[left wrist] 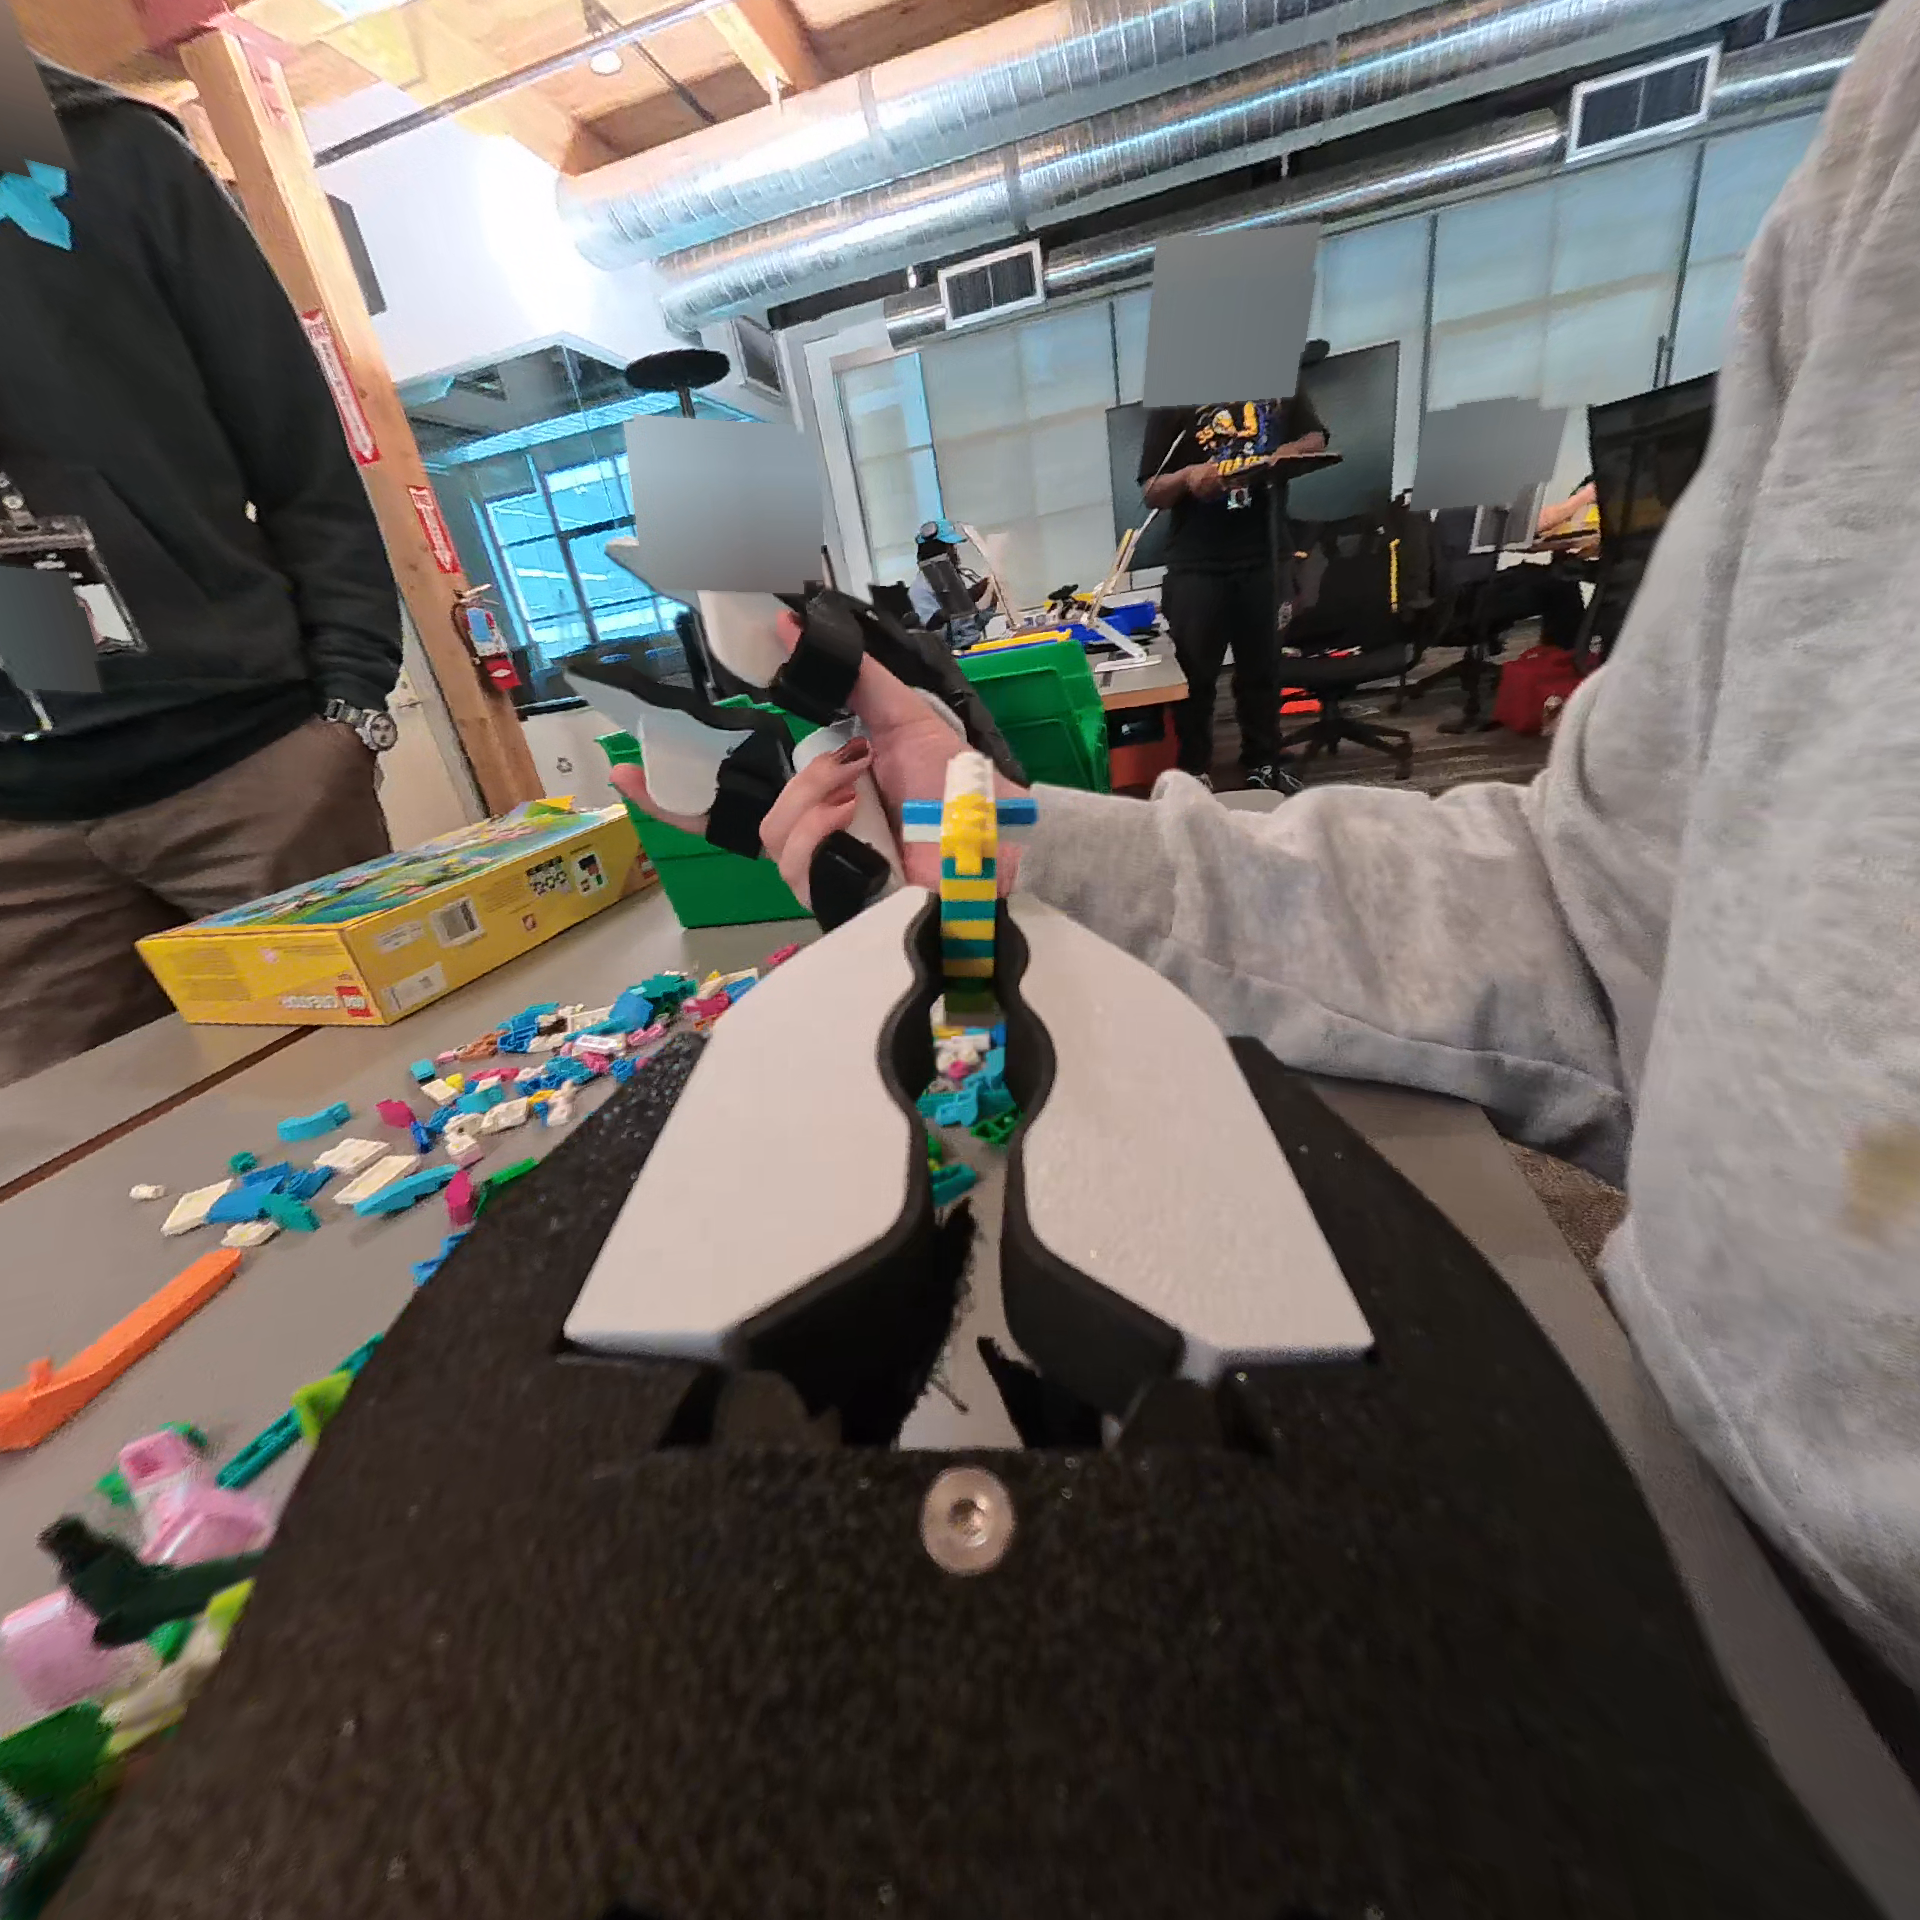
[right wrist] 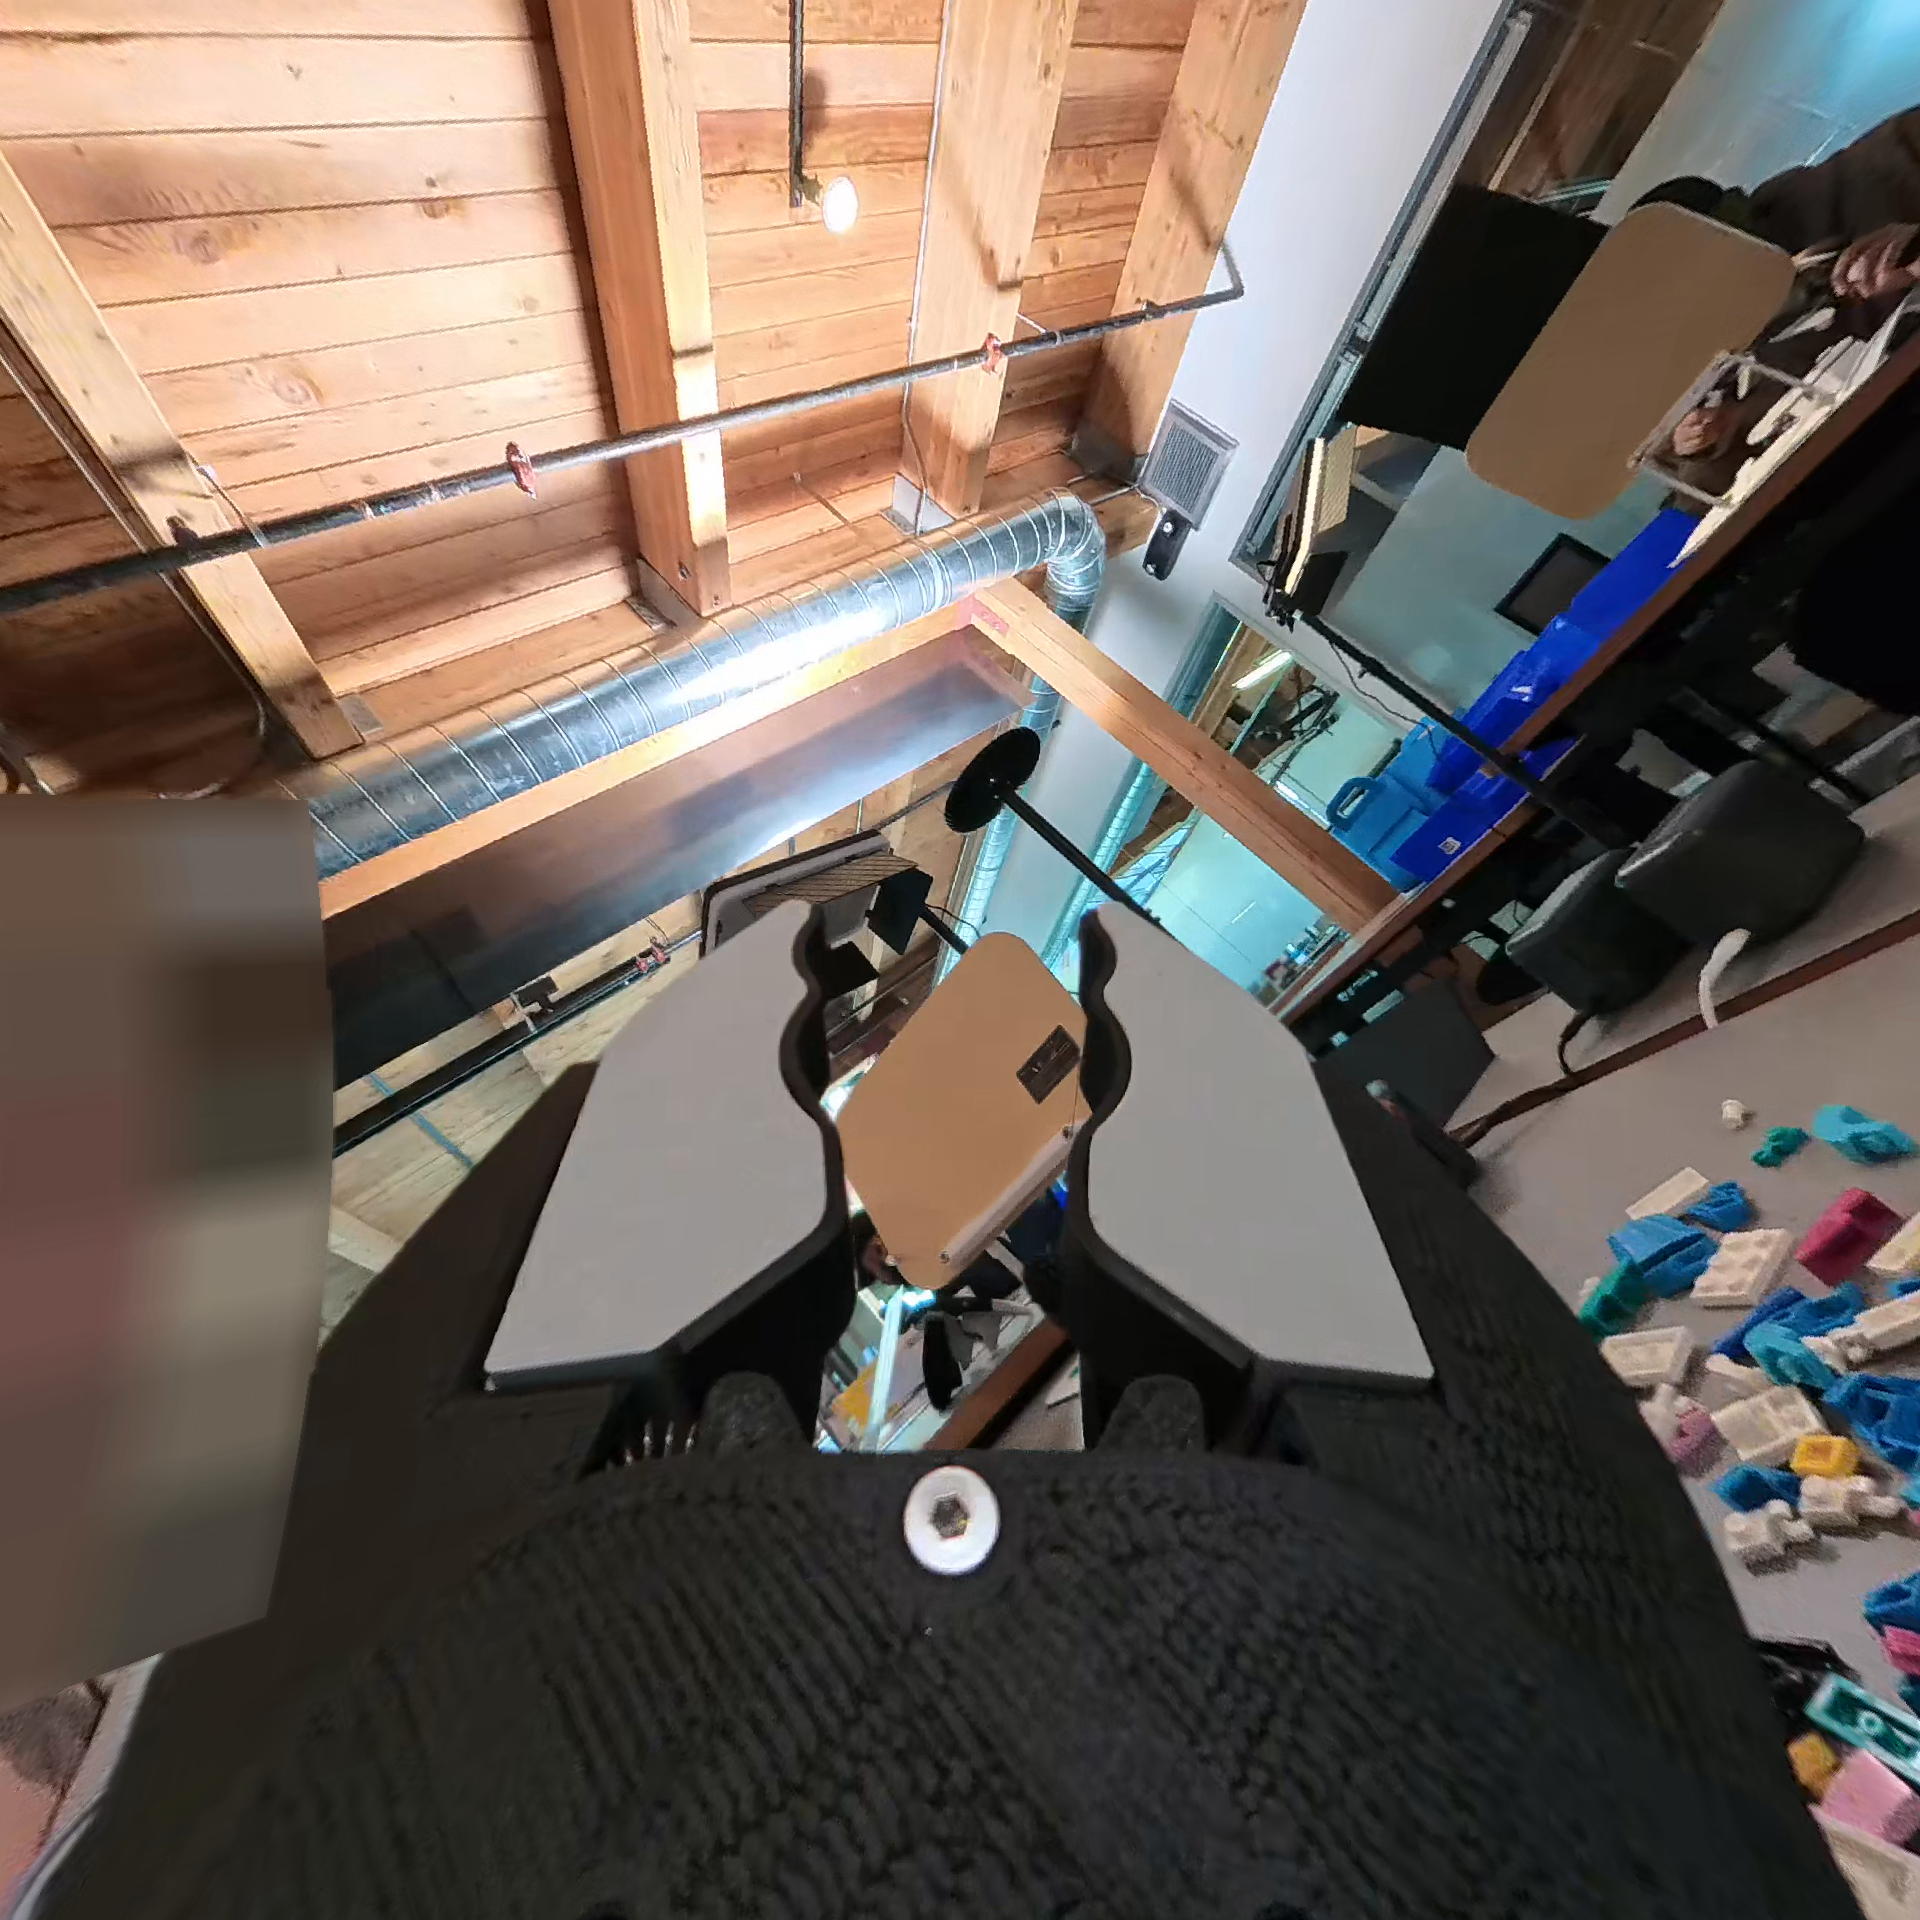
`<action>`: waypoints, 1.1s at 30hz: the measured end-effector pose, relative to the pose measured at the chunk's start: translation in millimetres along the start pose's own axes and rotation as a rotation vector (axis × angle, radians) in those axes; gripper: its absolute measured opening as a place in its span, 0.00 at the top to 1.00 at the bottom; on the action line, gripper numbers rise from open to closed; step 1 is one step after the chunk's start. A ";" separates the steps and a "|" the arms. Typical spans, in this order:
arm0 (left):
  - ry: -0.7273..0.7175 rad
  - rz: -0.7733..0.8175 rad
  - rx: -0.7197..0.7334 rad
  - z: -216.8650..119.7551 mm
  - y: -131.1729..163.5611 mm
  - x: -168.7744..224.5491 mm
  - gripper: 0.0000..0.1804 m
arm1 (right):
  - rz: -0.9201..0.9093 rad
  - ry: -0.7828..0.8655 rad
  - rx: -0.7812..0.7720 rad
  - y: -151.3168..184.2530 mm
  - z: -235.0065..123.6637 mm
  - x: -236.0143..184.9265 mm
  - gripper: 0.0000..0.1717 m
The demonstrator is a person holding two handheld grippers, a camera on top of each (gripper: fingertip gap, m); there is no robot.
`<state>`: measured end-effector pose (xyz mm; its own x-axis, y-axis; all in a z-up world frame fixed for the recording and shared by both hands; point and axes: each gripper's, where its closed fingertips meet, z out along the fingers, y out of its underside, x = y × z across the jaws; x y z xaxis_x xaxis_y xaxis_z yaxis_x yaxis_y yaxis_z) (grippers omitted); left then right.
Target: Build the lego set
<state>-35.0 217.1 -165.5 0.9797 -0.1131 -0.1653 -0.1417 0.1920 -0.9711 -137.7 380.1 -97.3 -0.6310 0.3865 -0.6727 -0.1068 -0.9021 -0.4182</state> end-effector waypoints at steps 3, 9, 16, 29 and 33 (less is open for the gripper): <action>0.023 0.021 0.009 0.5 -1.4 5.3 0.96 | -0.033 0.006 -0.006 0.2 -0.9 0.9 0.74; 0.013 -0.040 0.020 1.2 -1.4 -1.9 0.96 | -0.089 -0.010 -0.024 -1.4 -2.0 -3.4 0.75; -0.064 -0.058 0.043 -0.1 -4.6 -12.5 0.96 | -0.222 0.004 -0.036 -4.2 -2.2 -9.0 0.76; -0.062 -0.058 0.055 -16.0 -7.5 -7.6 0.96 | -0.839 0.241 -0.034 -6.4 1.5 -8.5 0.78; -0.007 -0.133 -0.007 -13.6 0.8 -4.1 0.95 | -1.221 0.398 -0.007 -13.7 -0.7 -8.7 0.80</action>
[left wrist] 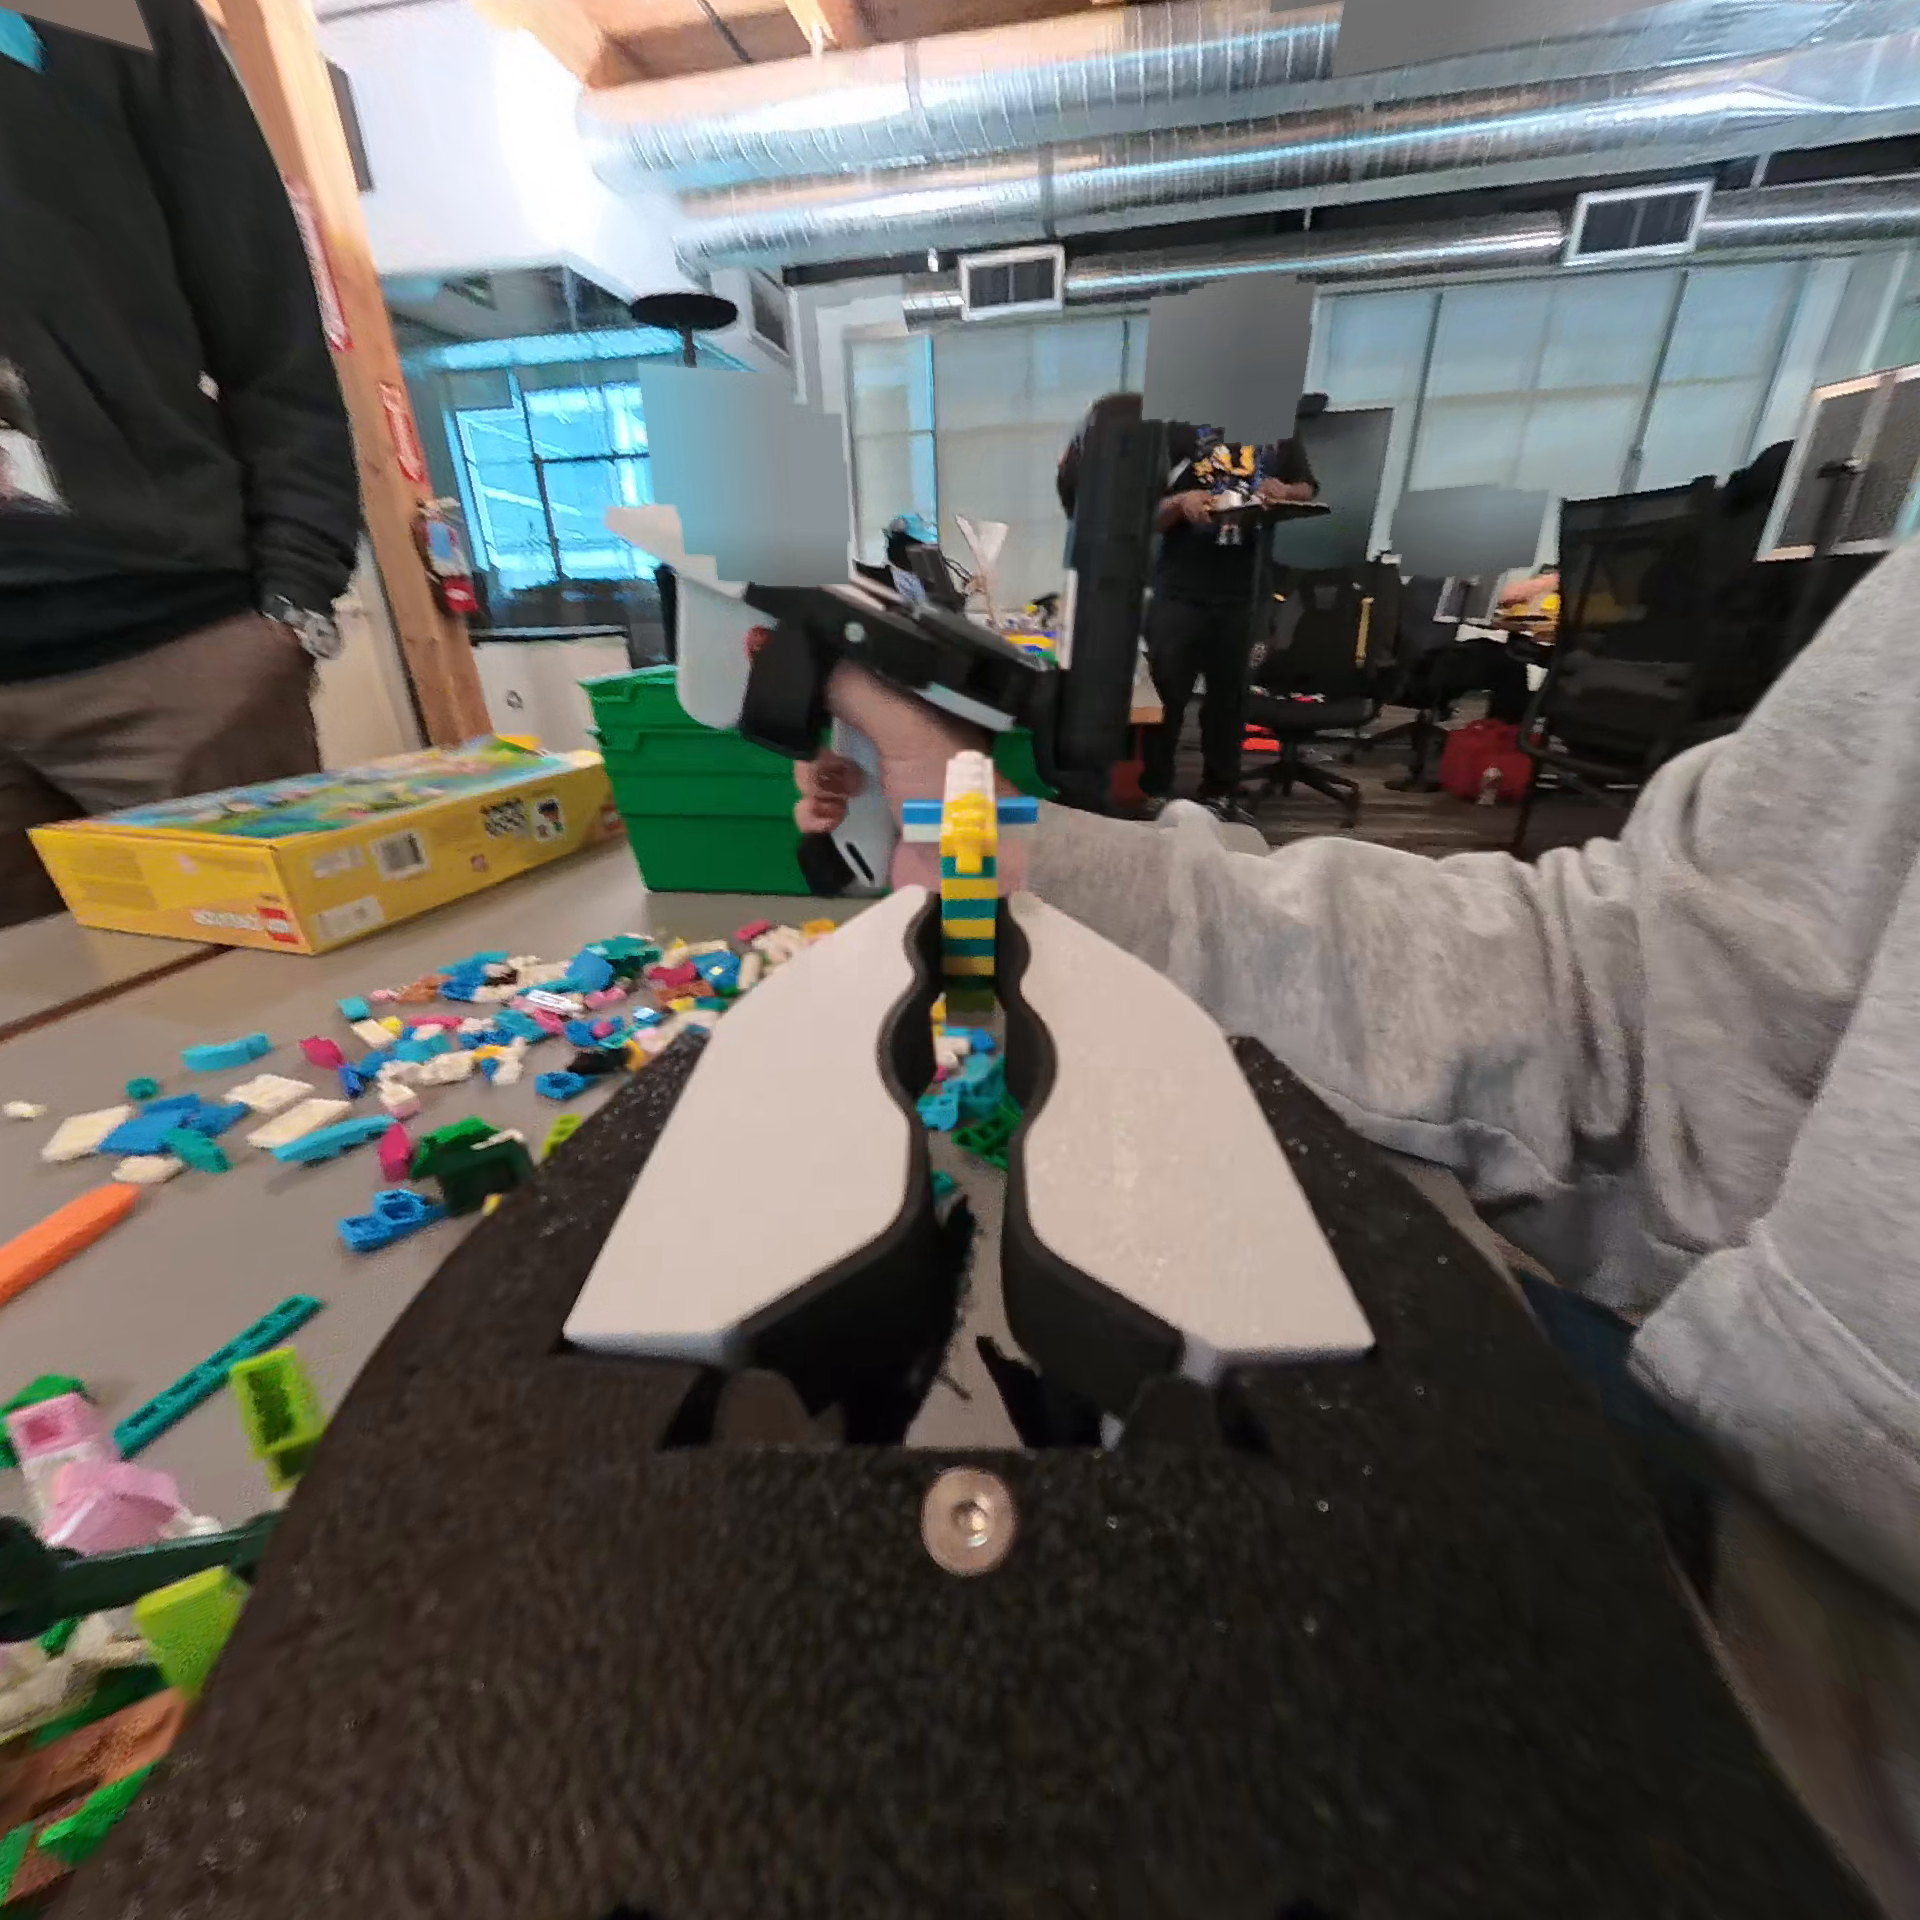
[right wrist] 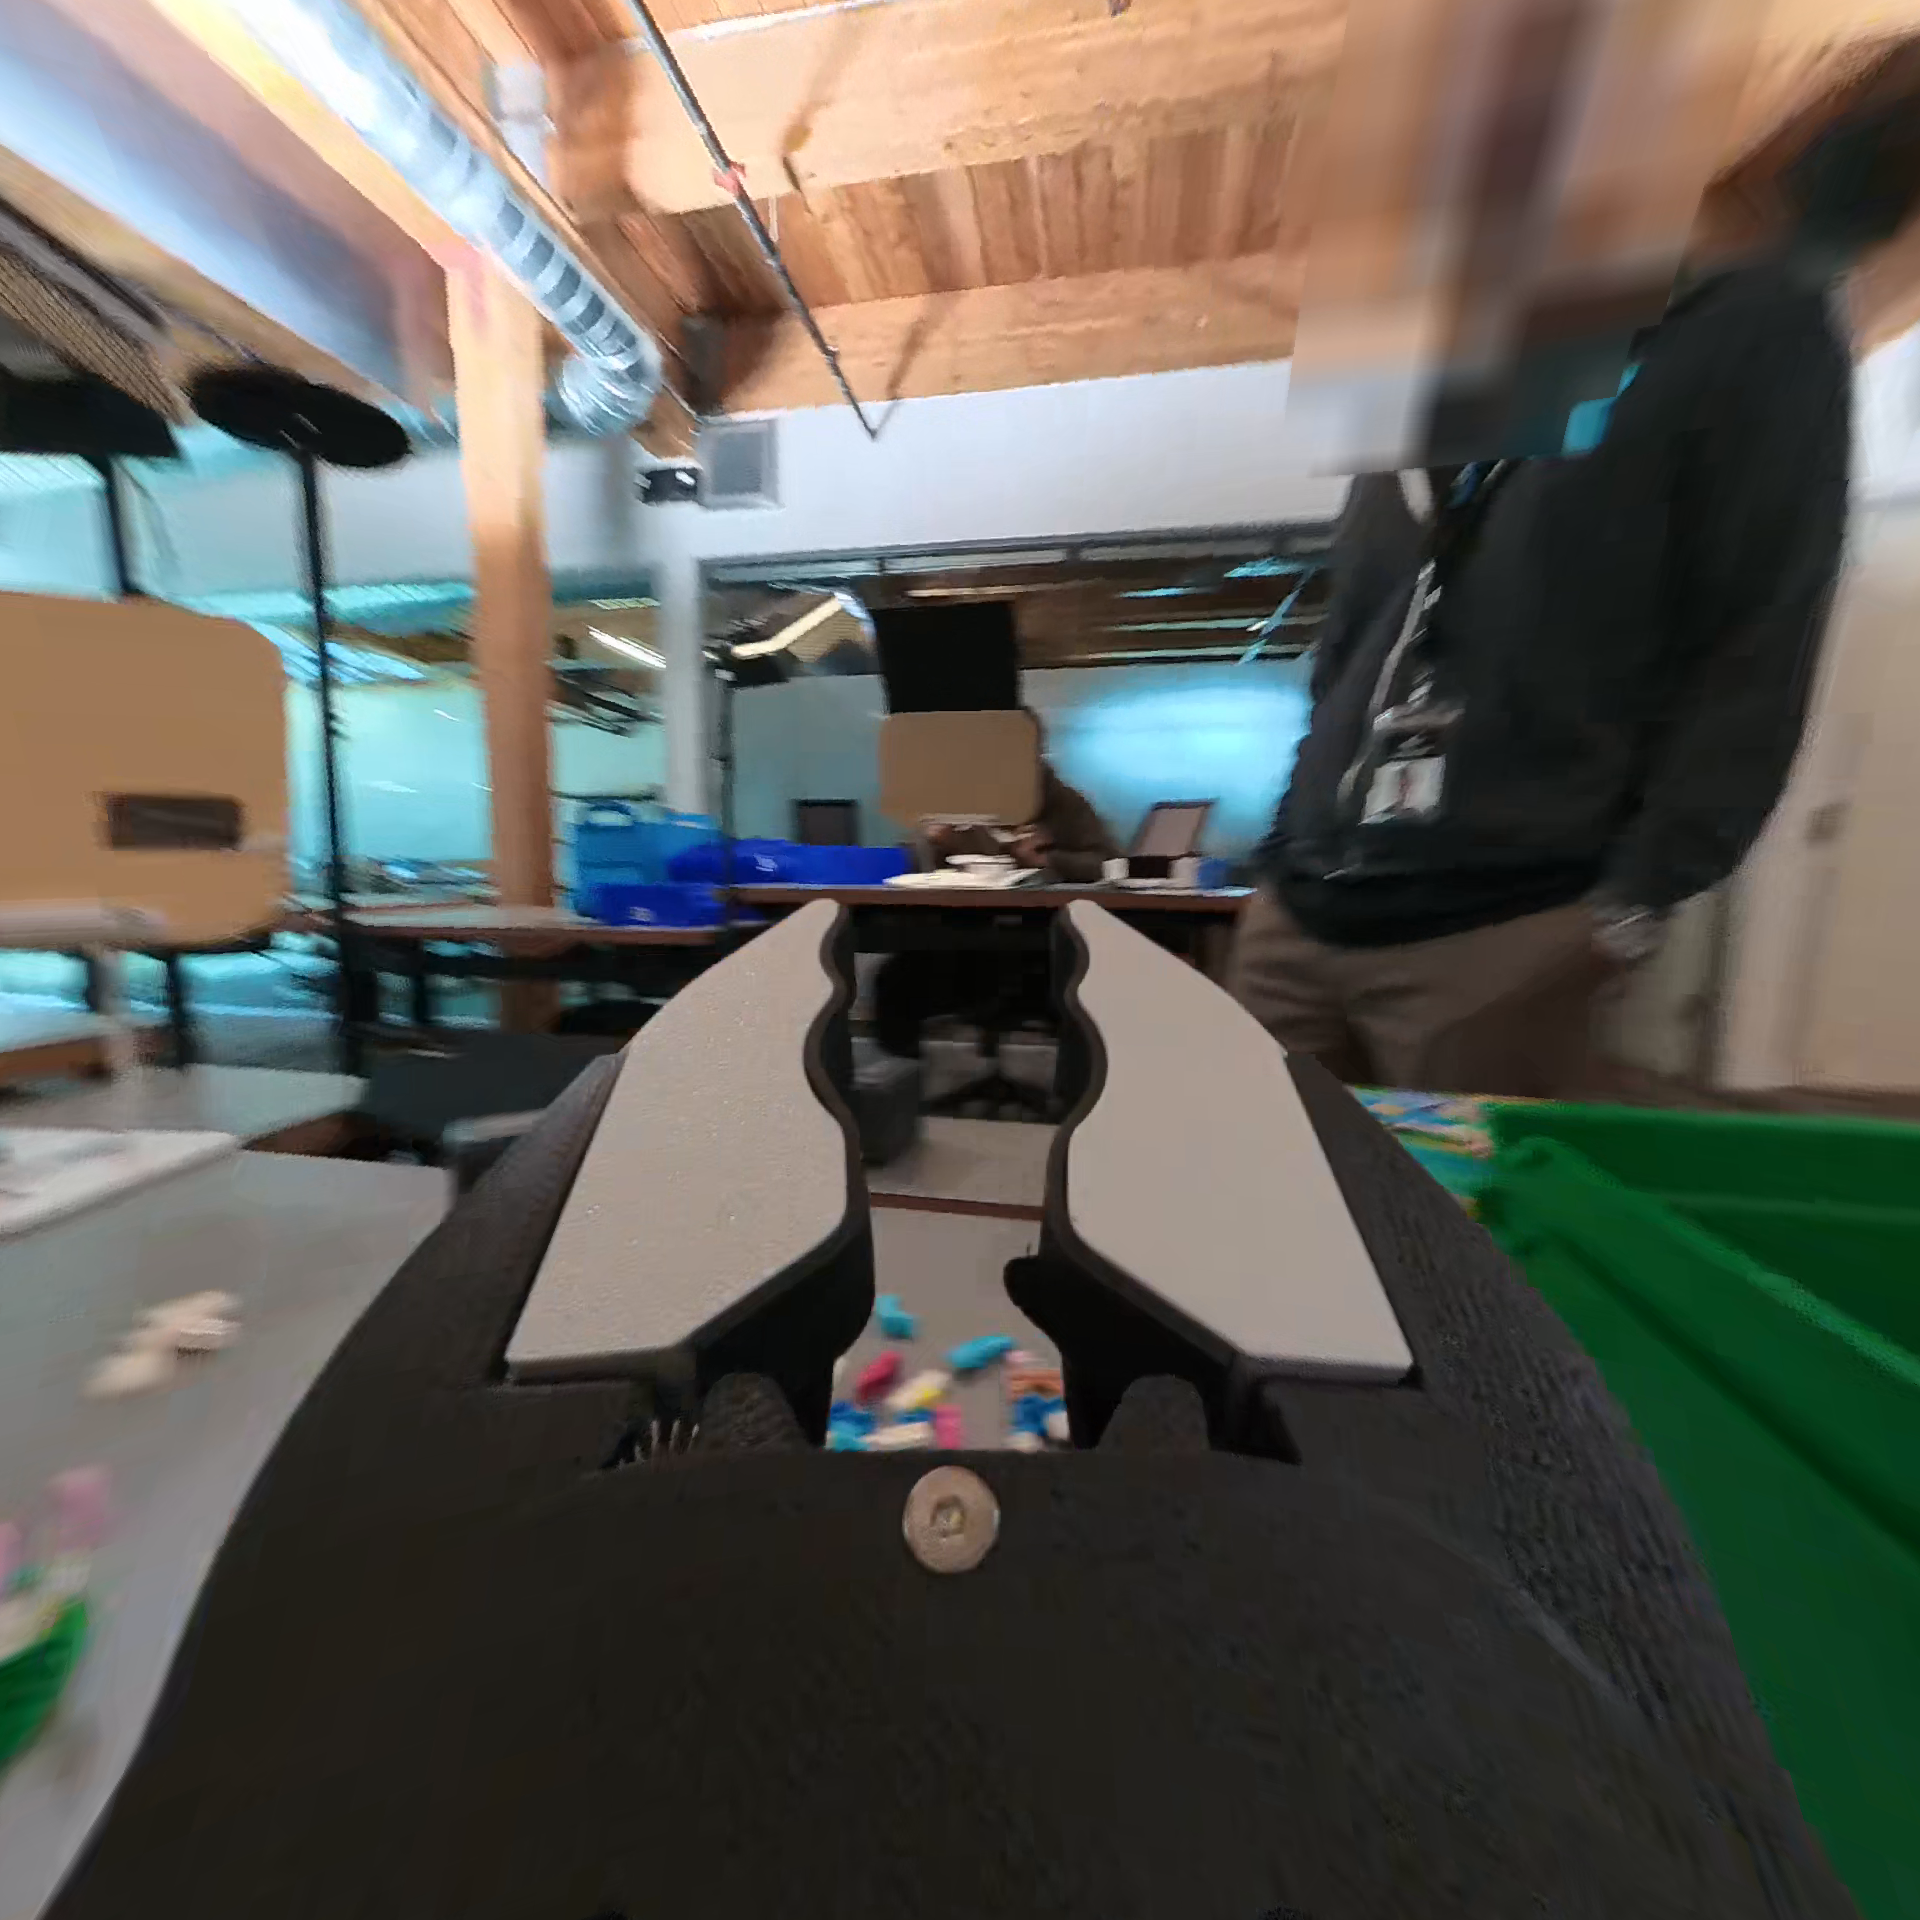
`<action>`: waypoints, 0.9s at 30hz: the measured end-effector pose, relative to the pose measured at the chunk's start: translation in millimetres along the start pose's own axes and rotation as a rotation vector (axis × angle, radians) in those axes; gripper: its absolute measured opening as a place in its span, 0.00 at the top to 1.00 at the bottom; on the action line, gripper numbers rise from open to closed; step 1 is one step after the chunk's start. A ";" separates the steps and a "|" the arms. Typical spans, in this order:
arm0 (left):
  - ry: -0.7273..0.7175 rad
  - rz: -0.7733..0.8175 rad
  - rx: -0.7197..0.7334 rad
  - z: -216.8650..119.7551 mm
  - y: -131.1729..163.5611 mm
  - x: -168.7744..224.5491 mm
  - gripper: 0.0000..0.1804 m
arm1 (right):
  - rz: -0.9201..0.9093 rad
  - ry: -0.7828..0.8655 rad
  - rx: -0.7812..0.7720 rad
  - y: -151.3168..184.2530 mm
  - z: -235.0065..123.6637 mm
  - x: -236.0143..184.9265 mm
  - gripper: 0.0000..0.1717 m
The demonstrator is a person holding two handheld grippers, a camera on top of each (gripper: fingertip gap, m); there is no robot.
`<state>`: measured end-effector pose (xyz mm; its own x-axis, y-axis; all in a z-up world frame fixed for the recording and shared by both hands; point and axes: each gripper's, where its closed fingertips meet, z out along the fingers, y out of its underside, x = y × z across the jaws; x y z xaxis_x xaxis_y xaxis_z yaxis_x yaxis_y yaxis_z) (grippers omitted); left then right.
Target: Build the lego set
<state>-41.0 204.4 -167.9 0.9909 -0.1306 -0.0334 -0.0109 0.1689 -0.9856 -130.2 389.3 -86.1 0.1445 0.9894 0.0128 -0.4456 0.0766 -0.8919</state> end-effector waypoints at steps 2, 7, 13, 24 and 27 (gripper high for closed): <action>0.034 -0.032 -0.034 1.4 4.3 3.3 0.95 | -0.166 0.045 0.021 -5.4 -0.6 -3.7 0.81; 0.026 -0.059 -0.080 3.0 9.4 1.2 0.95 | -0.431 0.053 0.009 -0.5 -0.3 -22.0 0.83; 0.002 -0.074 -0.119 4.4 14.6 -3.4 0.95 | -0.507 0.024 -0.023 9.3 1.8 -36.4 0.83; 0.013 -0.013 -0.096 1.0 11.5 -2.0 0.95 | -0.510 0.042 -0.037 7.9 -4.3 -32.9 0.84; 0.018 -0.025 -0.096 0.3 11.4 -1.9 0.95 | -0.507 0.044 -0.055 12.1 -5.2 -29.4 0.84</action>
<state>-43.0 206.9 -179.1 0.9884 -0.1517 -0.0103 0.0005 0.0712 -0.9975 -135.2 360.5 -99.6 0.3678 0.8232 0.4326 -0.2625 0.5382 -0.8009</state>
